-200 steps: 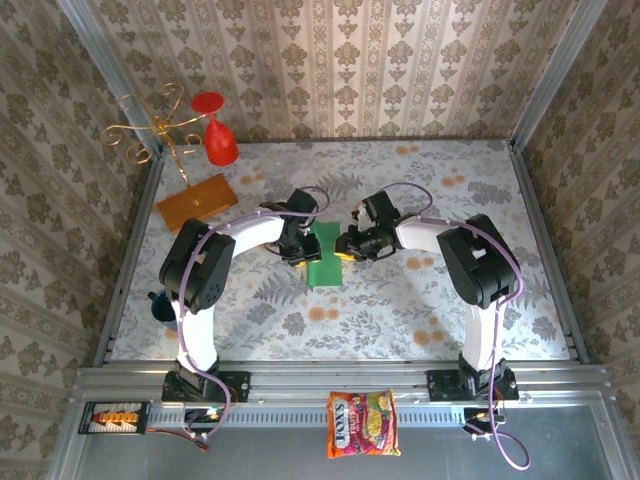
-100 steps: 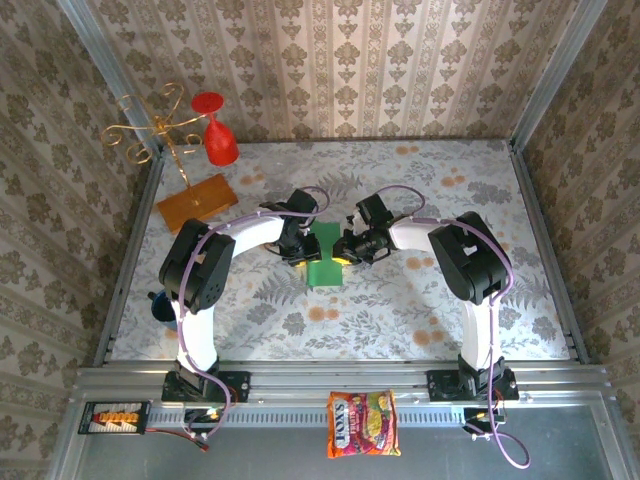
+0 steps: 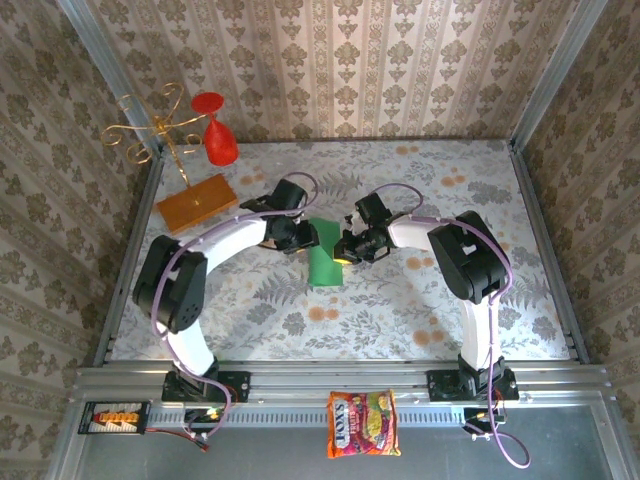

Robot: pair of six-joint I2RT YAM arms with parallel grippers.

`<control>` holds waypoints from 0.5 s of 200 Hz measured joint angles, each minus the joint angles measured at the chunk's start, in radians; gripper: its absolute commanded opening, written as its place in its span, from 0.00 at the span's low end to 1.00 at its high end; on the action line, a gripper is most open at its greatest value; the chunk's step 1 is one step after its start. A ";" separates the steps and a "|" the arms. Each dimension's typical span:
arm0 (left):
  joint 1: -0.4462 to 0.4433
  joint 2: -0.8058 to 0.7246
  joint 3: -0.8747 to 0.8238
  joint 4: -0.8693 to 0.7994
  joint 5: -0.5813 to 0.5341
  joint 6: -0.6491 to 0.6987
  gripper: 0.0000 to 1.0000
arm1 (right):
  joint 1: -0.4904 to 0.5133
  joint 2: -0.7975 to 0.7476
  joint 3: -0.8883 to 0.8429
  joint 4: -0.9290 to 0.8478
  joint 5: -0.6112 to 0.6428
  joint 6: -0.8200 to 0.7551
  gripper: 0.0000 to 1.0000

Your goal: Fold a paper plane with a square sheet of paper (pick it up from the middle)

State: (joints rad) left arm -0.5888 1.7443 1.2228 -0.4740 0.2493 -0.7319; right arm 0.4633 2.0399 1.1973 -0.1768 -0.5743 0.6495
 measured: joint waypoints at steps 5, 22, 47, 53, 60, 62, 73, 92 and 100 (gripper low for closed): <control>0.000 -0.005 0.000 0.016 0.011 -0.001 0.24 | 0.000 0.002 0.003 -0.005 -0.001 0.000 0.06; -0.001 0.002 -0.001 0.064 0.050 0.000 0.17 | 0.000 0.005 0.010 -0.016 -0.003 -0.003 0.06; -0.011 0.047 0.000 0.104 0.098 0.005 0.01 | 0.000 0.007 0.017 -0.026 -0.003 -0.011 0.06; -0.013 0.060 0.000 0.109 0.106 0.005 0.00 | 0.000 0.008 0.018 -0.029 -0.003 -0.012 0.05; -0.016 0.076 -0.001 0.116 0.115 0.006 0.00 | 0.000 0.009 0.020 -0.033 -0.003 -0.012 0.05; -0.018 0.080 -0.002 0.119 0.117 0.001 0.00 | 0.000 0.009 0.020 -0.033 -0.003 -0.012 0.05; -0.021 0.098 -0.007 0.132 0.127 0.002 0.00 | 0.000 0.009 0.020 -0.034 -0.003 -0.014 0.04; -0.026 0.116 -0.019 0.143 0.145 0.002 0.00 | 0.000 0.009 0.021 -0.035 -0.003 -0.016 0.03; -0.027 0.125 -0.019 0.148 0.155 0.002 0.00 | 0.000 0.009 0.021 -0.037 -0.003 -0.017 0.03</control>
State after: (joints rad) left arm -0.6155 1.8690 1.2034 -0.3264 0.4042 -0.7296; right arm 0.4629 2.0491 1.2186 -0.2142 -0.5770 0.6323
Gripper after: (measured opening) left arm 0.042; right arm 0.046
